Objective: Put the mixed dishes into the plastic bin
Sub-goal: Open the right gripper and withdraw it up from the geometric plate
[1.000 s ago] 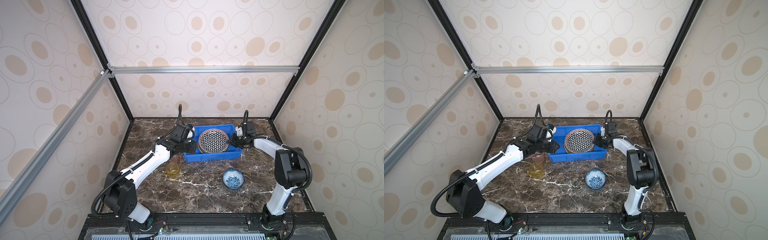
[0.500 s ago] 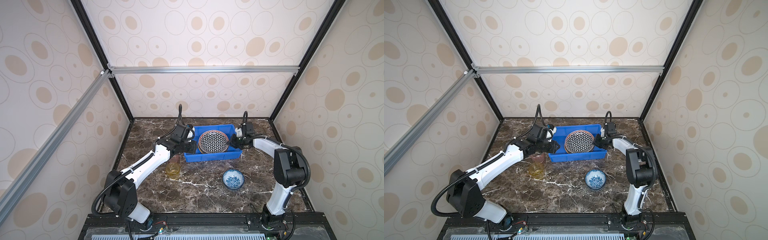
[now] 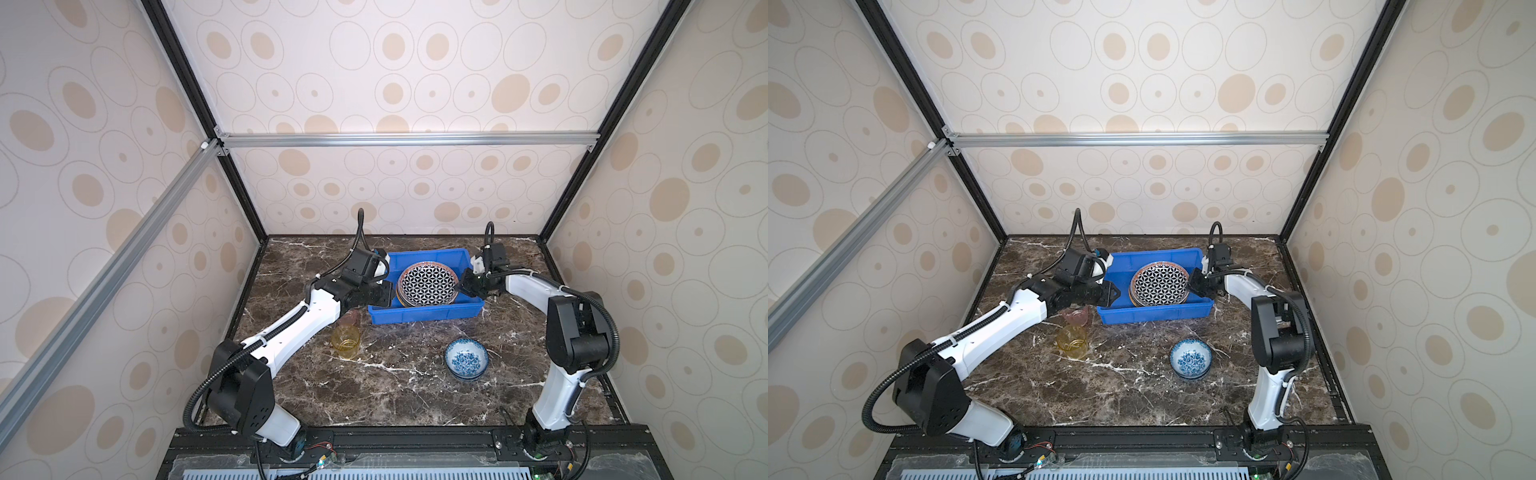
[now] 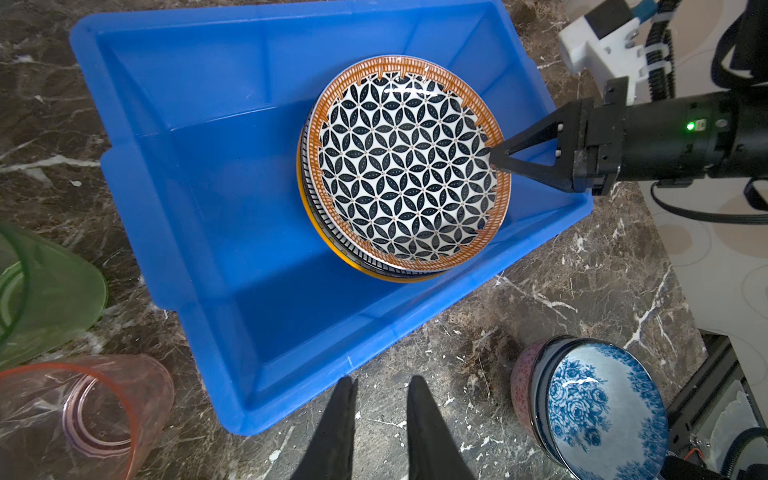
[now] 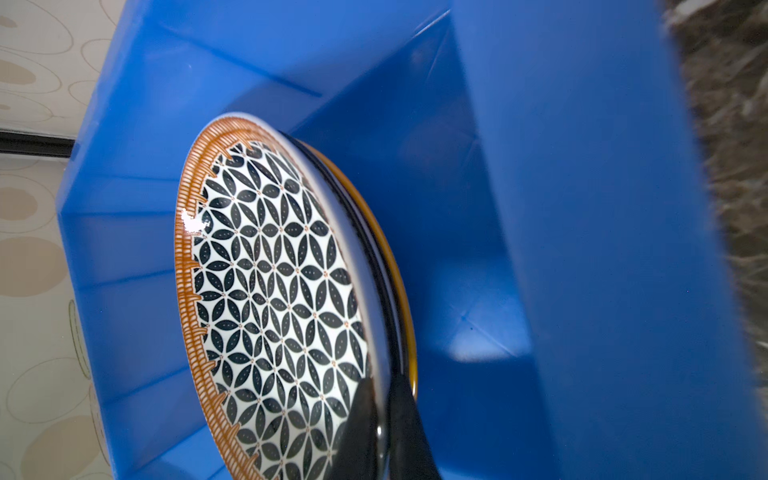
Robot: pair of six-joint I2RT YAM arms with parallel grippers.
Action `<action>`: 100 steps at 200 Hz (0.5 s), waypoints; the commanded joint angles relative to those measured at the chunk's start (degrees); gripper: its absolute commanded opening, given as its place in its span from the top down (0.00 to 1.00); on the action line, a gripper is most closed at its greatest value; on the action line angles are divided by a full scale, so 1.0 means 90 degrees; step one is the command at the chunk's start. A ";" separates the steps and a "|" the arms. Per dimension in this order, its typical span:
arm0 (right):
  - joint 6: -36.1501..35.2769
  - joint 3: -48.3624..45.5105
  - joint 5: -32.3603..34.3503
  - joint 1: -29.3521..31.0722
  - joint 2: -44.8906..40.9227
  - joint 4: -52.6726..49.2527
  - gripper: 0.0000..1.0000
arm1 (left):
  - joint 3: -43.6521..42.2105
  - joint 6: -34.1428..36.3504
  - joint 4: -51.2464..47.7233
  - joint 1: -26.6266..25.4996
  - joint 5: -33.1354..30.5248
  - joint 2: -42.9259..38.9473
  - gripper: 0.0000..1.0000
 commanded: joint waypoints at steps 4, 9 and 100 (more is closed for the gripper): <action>0.0034 0.0314 -0.0146 -0.0020 0.0098 0.0125 0.96 | 0.0026 0.0024 0.0073 0.0043 0.0038 -0.0128 0.76; 0.0038 0.0319 -0.0137 -0.0020 0.0108 0.0120 0.95 | 0.0016 0.0019 0.0074 0.0040 0.0036 -0.0138 0.76; -0.0093 0.0338 0.0044 -0.0020 0.0176 -0.0083 0.85 | -0.0015 -0.0035 0.0131 0.0041 0.0104 -0.0177 0.76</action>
